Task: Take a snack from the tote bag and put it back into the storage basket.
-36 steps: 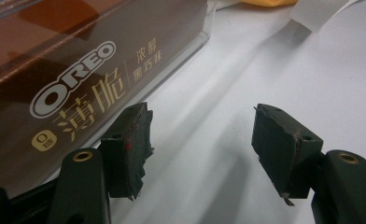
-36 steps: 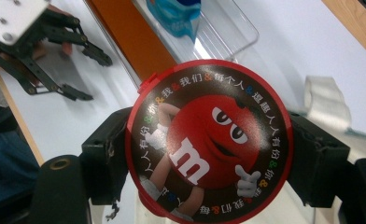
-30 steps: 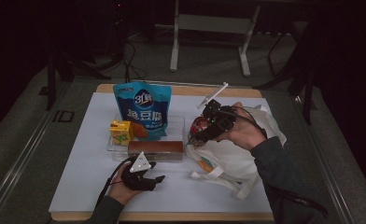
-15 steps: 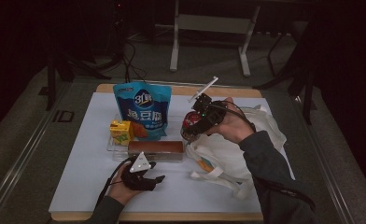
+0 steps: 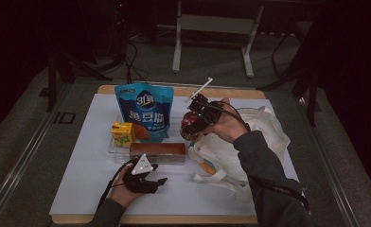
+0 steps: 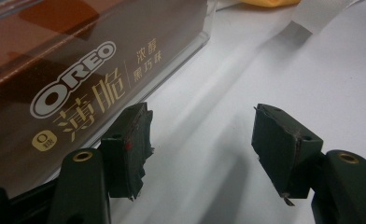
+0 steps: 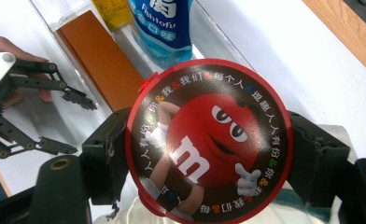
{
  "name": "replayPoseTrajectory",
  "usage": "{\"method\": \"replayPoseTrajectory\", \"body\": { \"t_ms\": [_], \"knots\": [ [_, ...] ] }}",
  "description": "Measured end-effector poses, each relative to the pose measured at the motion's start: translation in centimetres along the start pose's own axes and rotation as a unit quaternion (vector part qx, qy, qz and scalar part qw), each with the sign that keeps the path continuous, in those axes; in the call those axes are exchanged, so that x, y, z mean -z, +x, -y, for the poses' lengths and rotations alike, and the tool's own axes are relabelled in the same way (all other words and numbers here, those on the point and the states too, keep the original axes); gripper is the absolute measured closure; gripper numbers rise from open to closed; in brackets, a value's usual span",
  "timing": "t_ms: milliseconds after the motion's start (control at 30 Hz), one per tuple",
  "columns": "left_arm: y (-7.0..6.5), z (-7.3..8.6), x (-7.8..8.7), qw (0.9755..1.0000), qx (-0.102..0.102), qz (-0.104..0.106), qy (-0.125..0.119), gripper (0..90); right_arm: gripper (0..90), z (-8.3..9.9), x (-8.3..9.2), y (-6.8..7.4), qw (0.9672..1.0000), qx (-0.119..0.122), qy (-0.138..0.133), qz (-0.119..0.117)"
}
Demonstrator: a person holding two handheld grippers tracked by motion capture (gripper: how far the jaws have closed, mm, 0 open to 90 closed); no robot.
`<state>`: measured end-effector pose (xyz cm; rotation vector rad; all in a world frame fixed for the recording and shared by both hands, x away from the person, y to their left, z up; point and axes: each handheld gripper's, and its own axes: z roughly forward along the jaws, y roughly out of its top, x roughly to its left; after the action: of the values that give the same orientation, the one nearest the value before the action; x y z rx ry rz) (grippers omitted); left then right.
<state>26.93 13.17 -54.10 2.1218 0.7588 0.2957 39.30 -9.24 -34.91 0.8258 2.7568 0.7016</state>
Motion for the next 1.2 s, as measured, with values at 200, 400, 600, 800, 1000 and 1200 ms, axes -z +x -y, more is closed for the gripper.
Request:
{"method": "replayPoseTrajectory", "body": {
  "t_ms": [200, 400, 600, 800, 1000, 1200],
  "knots": [
    [0.0, 0.0, 0.0, 1.0000, 0.000, 0.000, 0.000, 37.2, 25.6, -0.3, -0.7, 0.0, 1.0000, -0.002, 0.000, -0.003],
    [0.0, 0.0, 0.0, 1.0000, 0.000, 0.000, 0.000, 37.2, 25.6, -0.5, -1.4, -0.1, 1.0000, -0.007, -0.001, -0.004],
    [0.0, 0.0, 0.0, 1.0000, 0.000, 0.000, 0.000, 37.2, 25.6, -0.8, -2.1, -0.1, 0.9999, -0.007, -0.002, -0.008],
    [0.0, 0.0, 0.0, 1.0000, -0.002, 0.001, 0.001, 37.2, 25.6, -1.1, -2.9, 0.1, 0.9999, -0.009, 0.001, -0.011],
    [0.0, 0.0, 0.0, 1.0000, -0.002, 0.000, 0.001, 37.2, 25.6, -1.3, -3.3, 0.4, 0.9999, -0.008, 0.003, -0.013],
    [0.0, 0.0, 0.0, 1.0000, -0.002, 0.000, 0.000, 37.2, 25.6, -1.4, -3.7, 0.5, 0.9999, -0.007, 0.004, -0.015]
  ]
}}
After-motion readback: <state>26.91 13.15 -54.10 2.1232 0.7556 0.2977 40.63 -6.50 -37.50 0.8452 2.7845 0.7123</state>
